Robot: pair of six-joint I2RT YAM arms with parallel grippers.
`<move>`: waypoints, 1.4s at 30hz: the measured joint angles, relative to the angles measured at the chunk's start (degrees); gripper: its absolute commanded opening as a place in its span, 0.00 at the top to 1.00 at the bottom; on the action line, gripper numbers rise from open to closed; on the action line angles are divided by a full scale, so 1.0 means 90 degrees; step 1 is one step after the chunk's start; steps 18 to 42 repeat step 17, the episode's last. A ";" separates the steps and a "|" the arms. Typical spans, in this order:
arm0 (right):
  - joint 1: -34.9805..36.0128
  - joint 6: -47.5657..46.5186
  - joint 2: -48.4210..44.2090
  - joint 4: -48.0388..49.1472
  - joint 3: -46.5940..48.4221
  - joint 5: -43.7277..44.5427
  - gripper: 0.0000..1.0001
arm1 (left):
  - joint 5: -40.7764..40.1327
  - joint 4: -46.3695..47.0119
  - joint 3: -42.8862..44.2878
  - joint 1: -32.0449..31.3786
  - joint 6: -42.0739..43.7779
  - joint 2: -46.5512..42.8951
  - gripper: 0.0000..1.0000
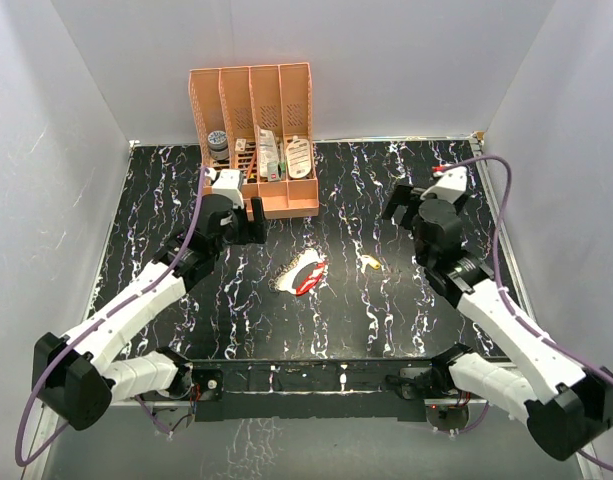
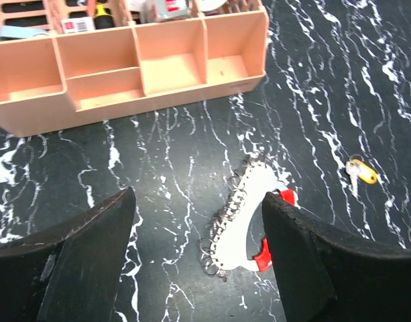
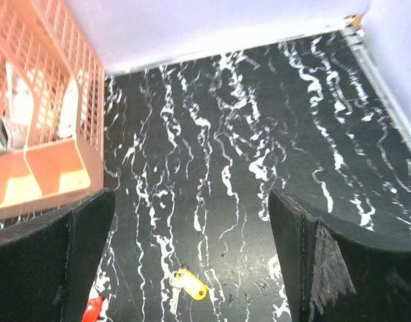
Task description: Remove the keys from the keyring
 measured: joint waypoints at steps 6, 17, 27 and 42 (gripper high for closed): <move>0.0000 -0.0153 -0.0792 0.0068 -0.0131 0.0818 0.02 | -0.0597 -0.0073 -0.0102 0.0000 0.0005 -0.0250 0.18; -0.0002 -0.0219 -0.0974 0.0172 -0.0449 0.1542 0.02 | -0.1015 -0.0129 -0.0374 0.0000 0.0095 -0.0712 0.13; -0.0002 -0.0219 -0.0974 0.0172 -0.0449 0.1542 0.02 | -0.1015 -0.0129 -0.0374 0.0000 0.0095 -0.0712 0.13; -0.0002 -0.0219 -0.0974 0.0172 -0.0449 0.1542 0.02 | -0.1015 -0.0129 -0.0374 0.0000 0.0095 -0.0712 0.13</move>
